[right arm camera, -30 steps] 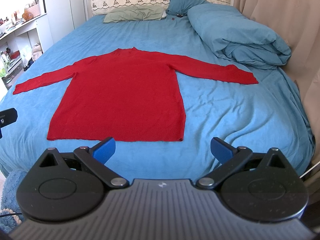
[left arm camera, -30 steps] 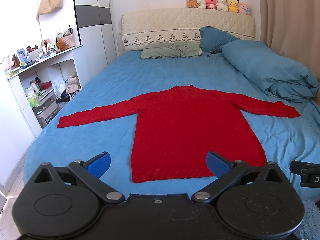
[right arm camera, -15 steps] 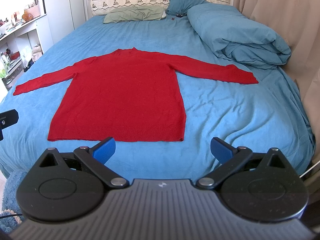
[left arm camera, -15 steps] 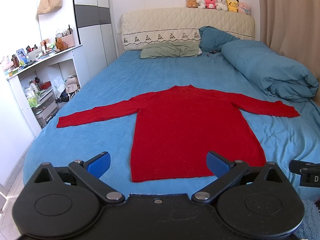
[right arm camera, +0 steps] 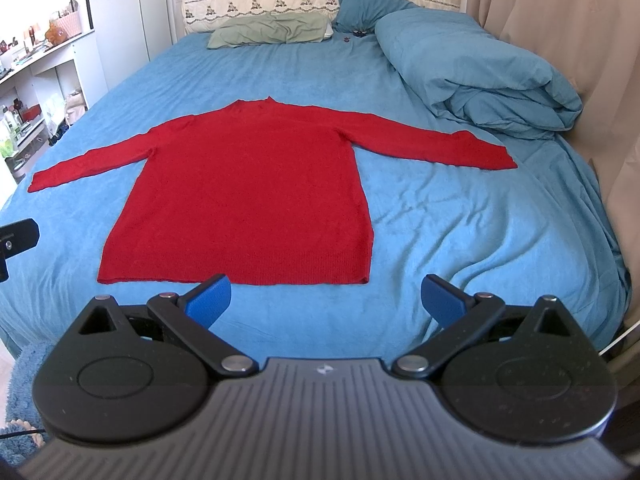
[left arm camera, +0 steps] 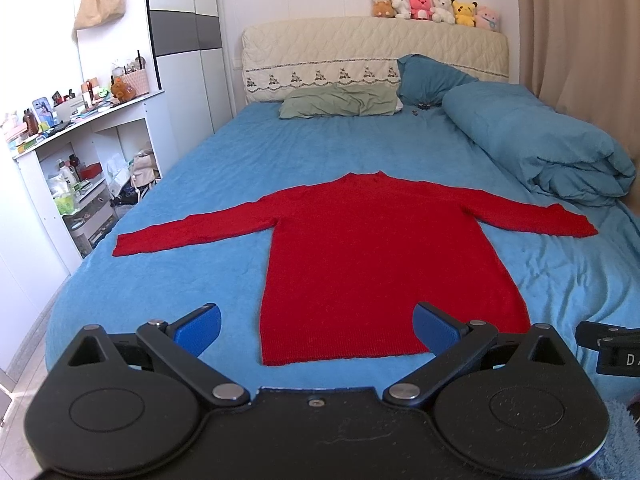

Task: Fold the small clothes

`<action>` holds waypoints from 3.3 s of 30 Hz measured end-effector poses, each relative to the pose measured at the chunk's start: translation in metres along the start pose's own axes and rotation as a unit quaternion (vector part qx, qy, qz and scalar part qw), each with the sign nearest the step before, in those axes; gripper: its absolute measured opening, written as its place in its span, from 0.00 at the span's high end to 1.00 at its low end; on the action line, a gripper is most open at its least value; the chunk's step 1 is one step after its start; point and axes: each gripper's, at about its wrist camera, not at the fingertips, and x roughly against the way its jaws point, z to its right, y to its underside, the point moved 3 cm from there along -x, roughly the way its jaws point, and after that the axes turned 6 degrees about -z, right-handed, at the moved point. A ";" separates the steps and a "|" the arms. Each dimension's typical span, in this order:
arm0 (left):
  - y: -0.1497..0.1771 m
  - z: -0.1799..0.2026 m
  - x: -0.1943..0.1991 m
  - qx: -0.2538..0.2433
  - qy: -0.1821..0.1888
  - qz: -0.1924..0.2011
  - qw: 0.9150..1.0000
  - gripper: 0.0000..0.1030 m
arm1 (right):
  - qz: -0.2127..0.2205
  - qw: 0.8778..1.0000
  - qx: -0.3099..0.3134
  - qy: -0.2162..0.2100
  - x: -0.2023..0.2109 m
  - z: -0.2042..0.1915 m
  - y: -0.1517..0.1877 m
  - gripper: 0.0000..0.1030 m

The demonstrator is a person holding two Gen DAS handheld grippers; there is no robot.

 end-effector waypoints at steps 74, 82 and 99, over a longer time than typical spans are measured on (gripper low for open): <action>-0.209 0.176 -0.538 -0.045 0.094 -0.102 0.989 0.00 | 0.088 0.953 -0.274 0.096 -0.423 0.309 -0.228 0.79; -0.231 0.095 -0.495 -0.016 0.109 -0.064 0.992 0.00 | 0.151 0.973 -0.165 -0.061 -0.392 0.156 -0.337 0.79; -0.189 -0.056 -0.489 0.079 0.061 -0.091 0.991 0.00 | 0.040 0.966 0.105 -0.234 -0.490 -0.160 -0.246 0.75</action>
